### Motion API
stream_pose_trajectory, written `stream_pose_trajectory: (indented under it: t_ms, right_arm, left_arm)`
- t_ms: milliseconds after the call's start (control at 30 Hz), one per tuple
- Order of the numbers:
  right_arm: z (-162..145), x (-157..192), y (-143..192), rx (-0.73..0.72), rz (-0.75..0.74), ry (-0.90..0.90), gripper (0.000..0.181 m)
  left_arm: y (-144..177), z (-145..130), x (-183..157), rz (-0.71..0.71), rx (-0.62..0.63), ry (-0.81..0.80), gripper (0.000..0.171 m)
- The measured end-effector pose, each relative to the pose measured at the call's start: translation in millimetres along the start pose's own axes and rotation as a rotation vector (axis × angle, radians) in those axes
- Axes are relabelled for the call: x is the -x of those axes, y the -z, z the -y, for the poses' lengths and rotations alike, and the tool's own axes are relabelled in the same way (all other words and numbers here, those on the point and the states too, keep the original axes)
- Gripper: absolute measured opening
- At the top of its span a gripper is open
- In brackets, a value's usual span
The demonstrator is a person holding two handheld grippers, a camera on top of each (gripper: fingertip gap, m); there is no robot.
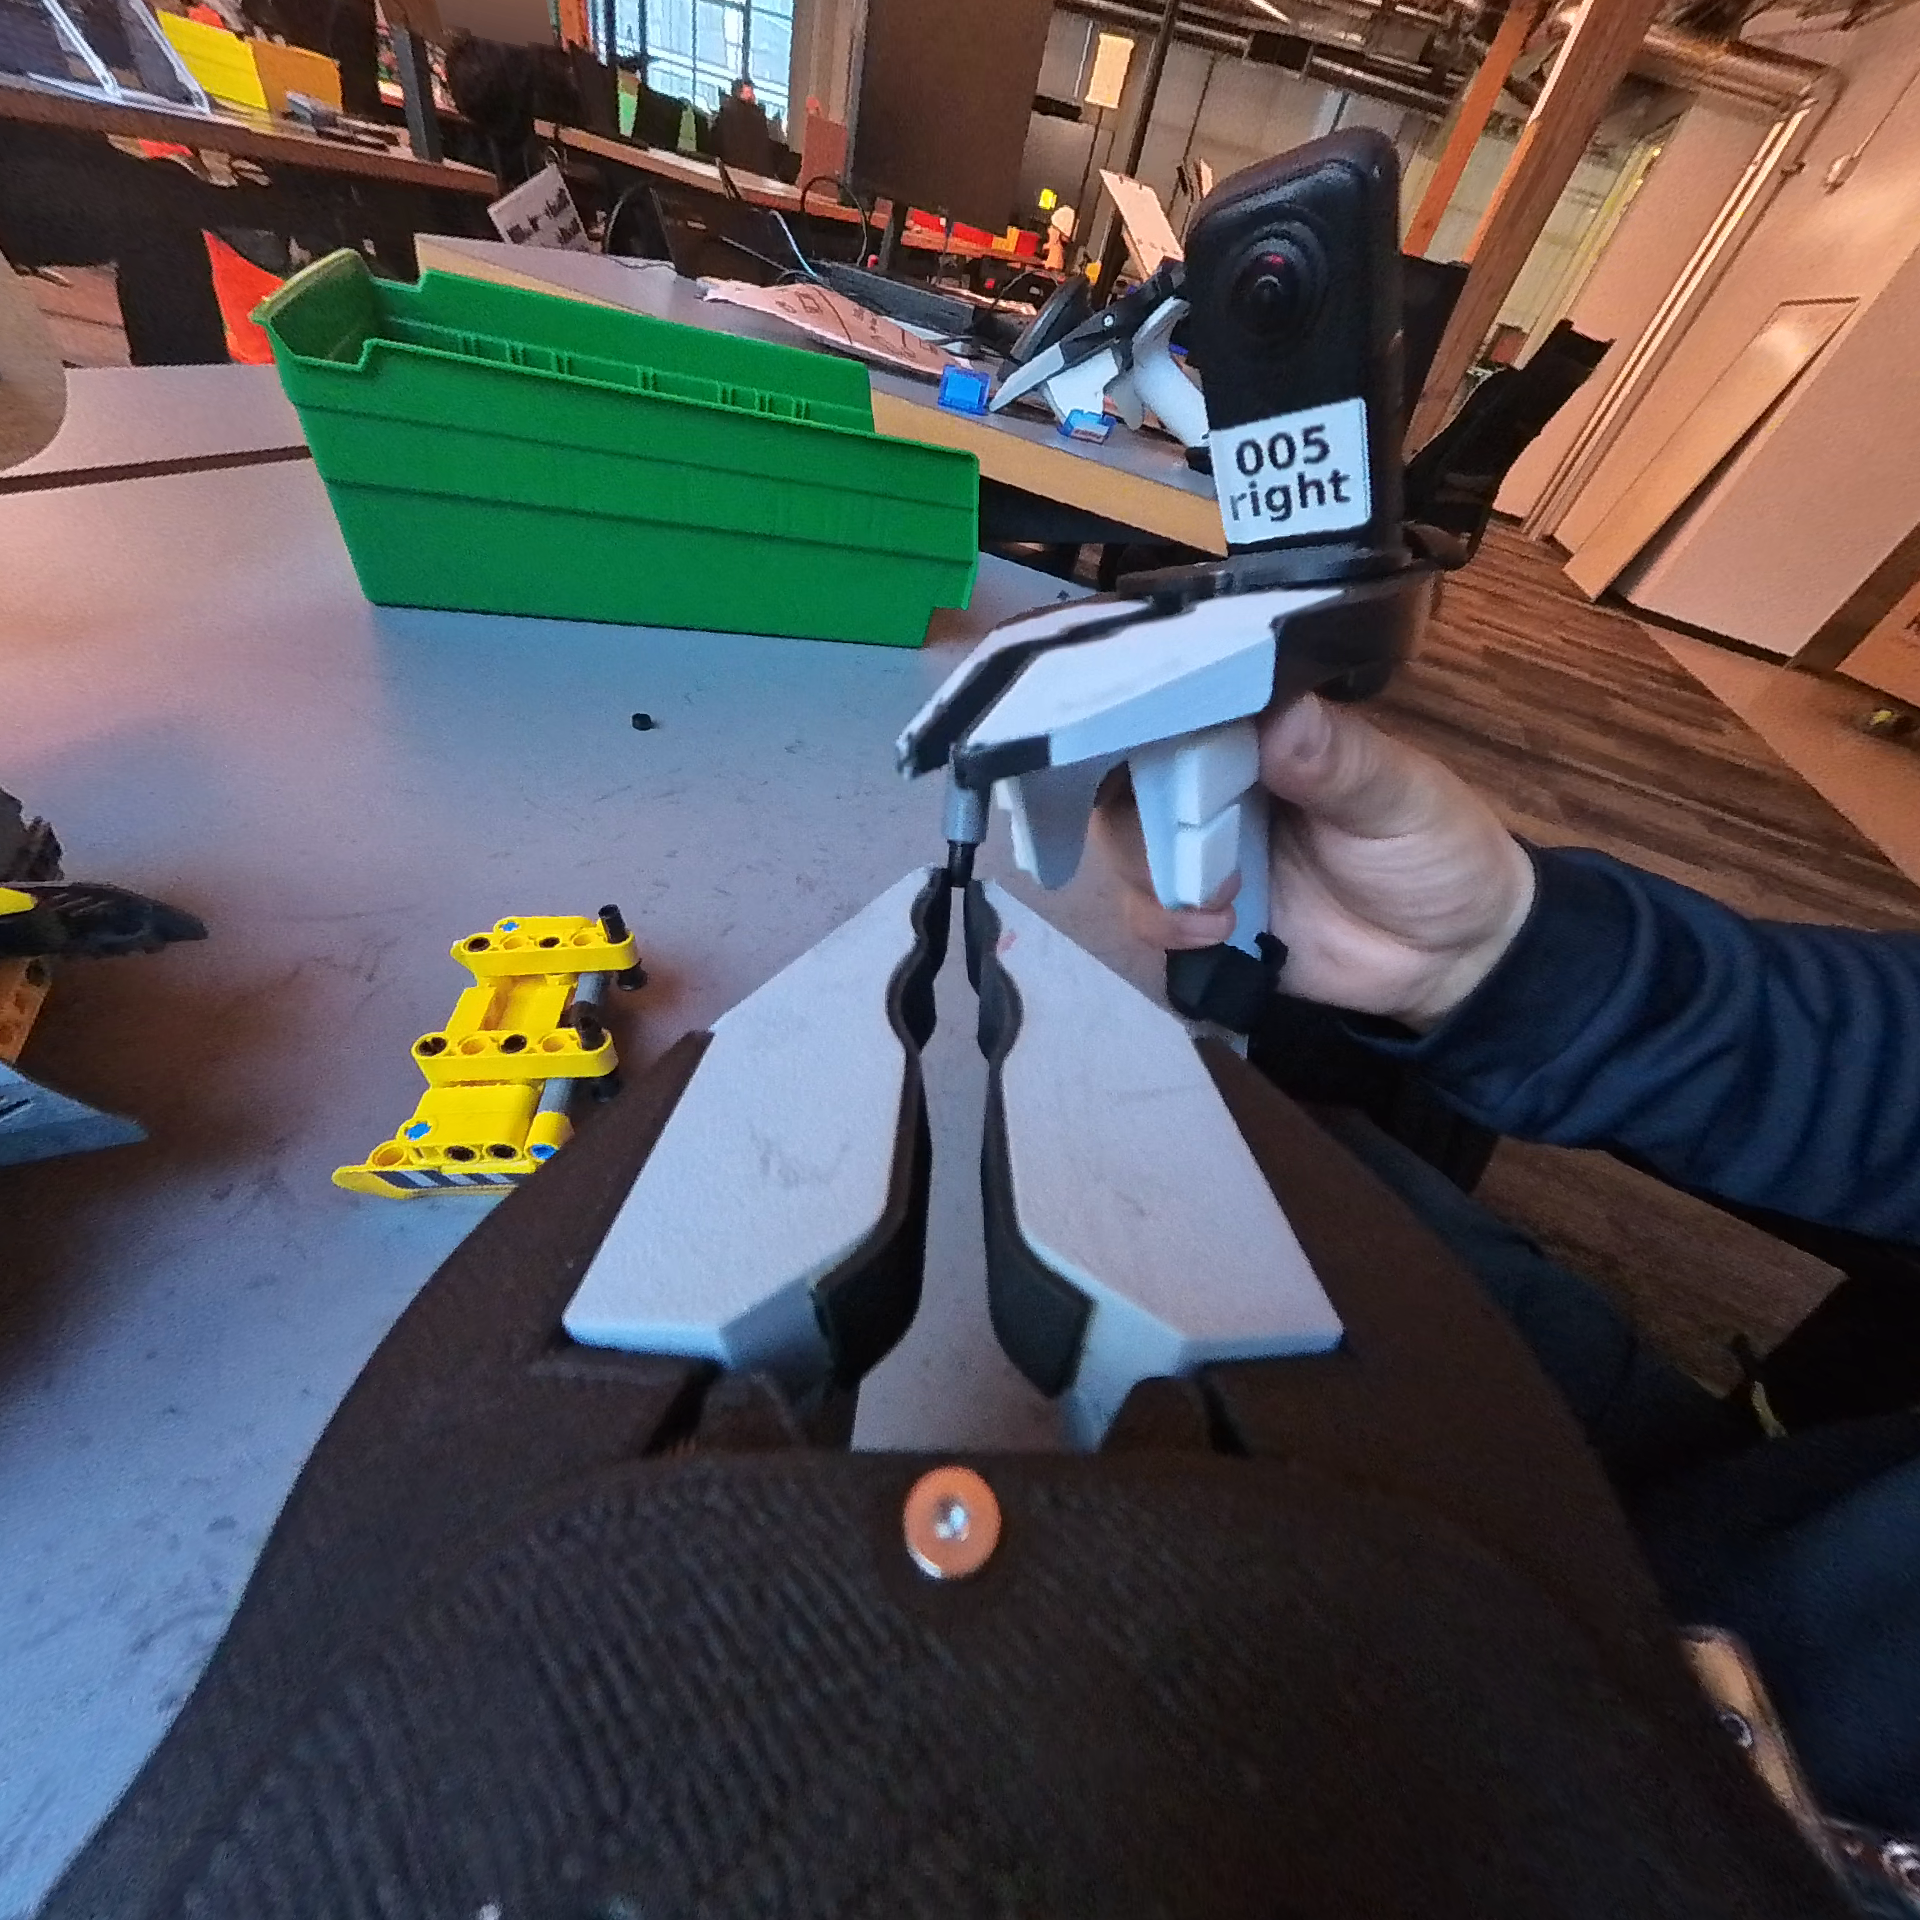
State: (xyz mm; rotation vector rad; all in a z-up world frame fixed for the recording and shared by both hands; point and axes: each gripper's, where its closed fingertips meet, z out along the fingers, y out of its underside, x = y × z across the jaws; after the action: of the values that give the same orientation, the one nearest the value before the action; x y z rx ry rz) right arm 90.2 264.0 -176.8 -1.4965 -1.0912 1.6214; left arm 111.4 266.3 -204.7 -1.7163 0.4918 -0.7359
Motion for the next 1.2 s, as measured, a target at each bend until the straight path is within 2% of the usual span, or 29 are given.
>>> stream_pose_trajectory:
  t_ms: [133,267,533,633,733,833,900,933,1000,1100,1200]
  right_arm:
    - [2.4,0.1,1.8,-0.010,0.003,0.000,0.003]
    - [23.8,5.4,14.1,-0.126,0.066,-0.045,0.000]
    - [30.7,-2.2,25.8,-0.151,0.058,-0.061,0.000]
    - [30.6,2.4,24.6,-0.141,0.055,-0.018,0.000]
    - [32.1,6.2,24.0,-0.116,-0.021,0.134,0.000]
    - [42.8,0.5,27.2,-0.095,-0.236,0.378,0.041]
    - [54.8,-0.1,33.1,-0.144,-0.350,0.487,0.065]
    - [57.8,3.8,34.5,-0.170,-0.353,0.510,0.069]
    - [52.4,8.1,32.2,-0.137,-0.313,0.496,0.057]
    - [33.8,-1.1,24.0,-0.010,-0.298,0.392,0.069]
    - [24.2,-2.0,17.9,0.020,-0.271,0.340,0.071]
  left_arm:
    - [-0.7,-1.4,-0.2,0.003,0.010,-0.003,0.000]
    - [-0.8,-3.8,1.0,0.010,0.026,0.002,0.000]
    - [0.4,-2.2,2.8,0.001,0.012,0.031,0.001]
    - [1.1,-1.4,2.8,0.002,0.006,0.029,0.000]
    - [1.3,-1.2,2.7,0.001,0.004,0.031,0.001]
    - [1.3,-1.1,2.0,-0.004,0.003,0.029,0.001]
    - [1.2,-1.3,1.3,-0.007,0.004,0.027,0.001]
    - [1.1,-1.3,1.1,-0.007,0.005,0.026,0.001]
    - [1.1,-1.3,0.8,-0.008,0.005,0.023,0.001]
    - [1.5,0.1,-0.9,-0.013,-0.007,0.018,0.001]
    - [1.2,1.0,-2.6,-0.018,-0.015,0.016,0.001]
